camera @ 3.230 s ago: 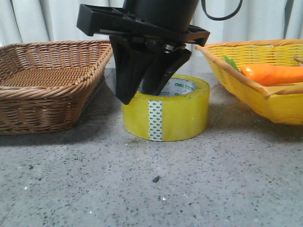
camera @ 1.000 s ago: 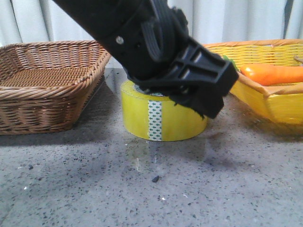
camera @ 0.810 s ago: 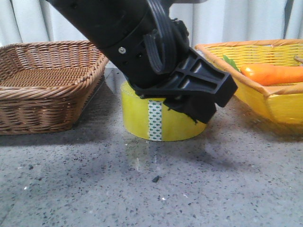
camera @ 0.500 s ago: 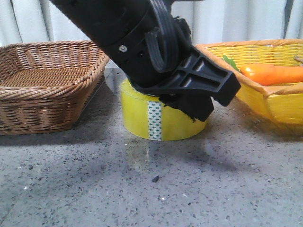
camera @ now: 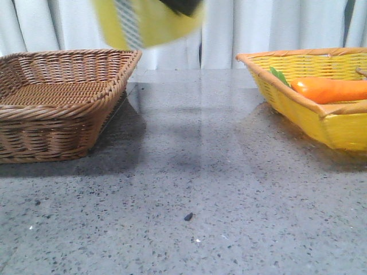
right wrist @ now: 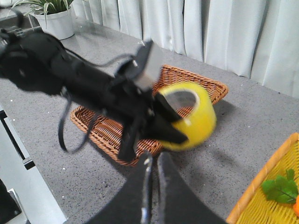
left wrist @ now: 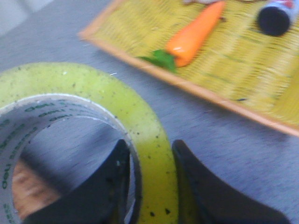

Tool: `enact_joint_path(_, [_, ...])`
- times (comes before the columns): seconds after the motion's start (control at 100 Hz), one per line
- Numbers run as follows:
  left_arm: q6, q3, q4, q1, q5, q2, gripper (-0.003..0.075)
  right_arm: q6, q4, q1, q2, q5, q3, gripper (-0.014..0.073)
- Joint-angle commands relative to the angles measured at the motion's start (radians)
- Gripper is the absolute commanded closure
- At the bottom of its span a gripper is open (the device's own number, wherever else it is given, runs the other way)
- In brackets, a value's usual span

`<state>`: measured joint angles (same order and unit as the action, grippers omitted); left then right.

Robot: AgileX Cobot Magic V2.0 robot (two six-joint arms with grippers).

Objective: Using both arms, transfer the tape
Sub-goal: 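Lift the tape roll with the left gripper into the brown basket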

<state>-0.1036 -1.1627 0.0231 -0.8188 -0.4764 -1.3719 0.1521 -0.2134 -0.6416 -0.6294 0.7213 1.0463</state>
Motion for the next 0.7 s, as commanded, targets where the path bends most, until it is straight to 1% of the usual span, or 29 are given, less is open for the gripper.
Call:
enact_joint_path(0.0, [0.000, -0.041, 0.014, 0.069, -0.002, 0.084, 0.0741, 0.007, -0.009, 0.001, -0.002, -0.061, 0.025, 0.0666])
enact_joint_path(0.12, [0.000, -0.024, 0.014, 0.162, -0.084, 0.101, 0.0741, 0.007, -0.009, 0.001, -0.002, -0.059, 0.025, 0.0666])
enact_joint_path(0.22, [0.000, 0.028, 0.014, 0.214, -0.086, 0.093, 0.0741, 0.007, -0.009, 0.001, -0.002, -0.059, 0.025, 0.0666])
enact_joint_path(0.26, [0.000, 0.054, 0.014, 0.230, -0.068, 0.090, 0.0741, 0.007, -0.009, 0.001, -0.002, -0.059, 0.025, 0.0666])
enact_joint_path(0.35, [0.000, 0.102, 0.014, 0.250, -0.034, 0.081, 0.0741, 0.007, -0.009, 0.001, -0.002, -0.061, 0.025, 0.0666])
enact_joint_path(0.6, [0.002, 0.143, -0.017, 0.266, -0.037, 0.036, 0.0740, 0.007, -0.009, 0.001, -0.002, -0.063, 0.025, 0.0666])
enact_joint_path(0.65, [0.002, 0.143, -0.031, 0.266, -0.032, 0.024, 0.0729, 0.007, -0.009, 0.001, -0.002, -0.063, 0.025, 0.0666])
enact_joint_path(0.69, [0.002, 0.143, -0.043, 0.266, -0.028, 0.017, 0.0700, 0.007, -0.009, 0.001, -0.002, -0.061, 0.025, 0.0666])
